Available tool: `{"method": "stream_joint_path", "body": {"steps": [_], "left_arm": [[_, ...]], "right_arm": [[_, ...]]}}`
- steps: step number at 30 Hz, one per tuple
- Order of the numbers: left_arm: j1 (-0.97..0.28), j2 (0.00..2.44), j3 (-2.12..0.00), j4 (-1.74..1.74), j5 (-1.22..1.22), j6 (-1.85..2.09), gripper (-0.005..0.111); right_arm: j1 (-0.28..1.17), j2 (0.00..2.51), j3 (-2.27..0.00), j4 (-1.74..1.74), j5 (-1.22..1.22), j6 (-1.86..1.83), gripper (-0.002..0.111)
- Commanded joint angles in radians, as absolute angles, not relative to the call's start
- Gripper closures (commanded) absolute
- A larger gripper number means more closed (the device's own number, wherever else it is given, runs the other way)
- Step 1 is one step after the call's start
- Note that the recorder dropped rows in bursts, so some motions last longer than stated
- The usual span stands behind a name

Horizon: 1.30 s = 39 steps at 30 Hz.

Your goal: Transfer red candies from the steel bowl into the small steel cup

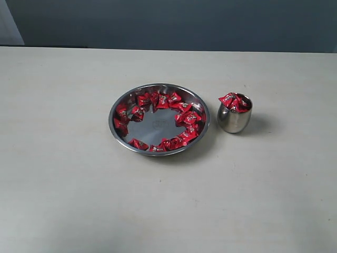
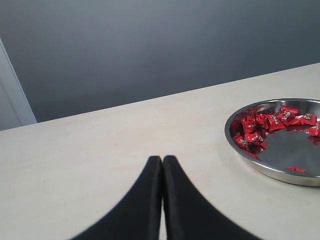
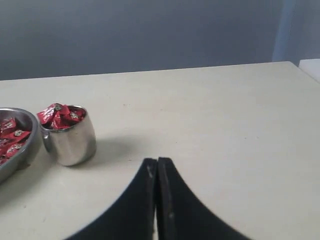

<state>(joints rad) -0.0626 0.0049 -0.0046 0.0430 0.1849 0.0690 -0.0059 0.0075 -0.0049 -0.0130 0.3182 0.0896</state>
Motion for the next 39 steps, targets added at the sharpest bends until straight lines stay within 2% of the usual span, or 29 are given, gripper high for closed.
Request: {"method": "stream_joint_path", "body": {"steps": [1,39], "left_arm": [[-0.062,0.0,0.0,0.04,0.182,0.067,0.105],[-0.062,0.0,0.0,0.042,0.179,0.067,0.105]], "right_arm": [[-0.012,0.0,0.0,-0.071,0.312,0.094,0.108],[-0.039,0.0,0.0,-0.011,0.312,0.038,0.108]]}}
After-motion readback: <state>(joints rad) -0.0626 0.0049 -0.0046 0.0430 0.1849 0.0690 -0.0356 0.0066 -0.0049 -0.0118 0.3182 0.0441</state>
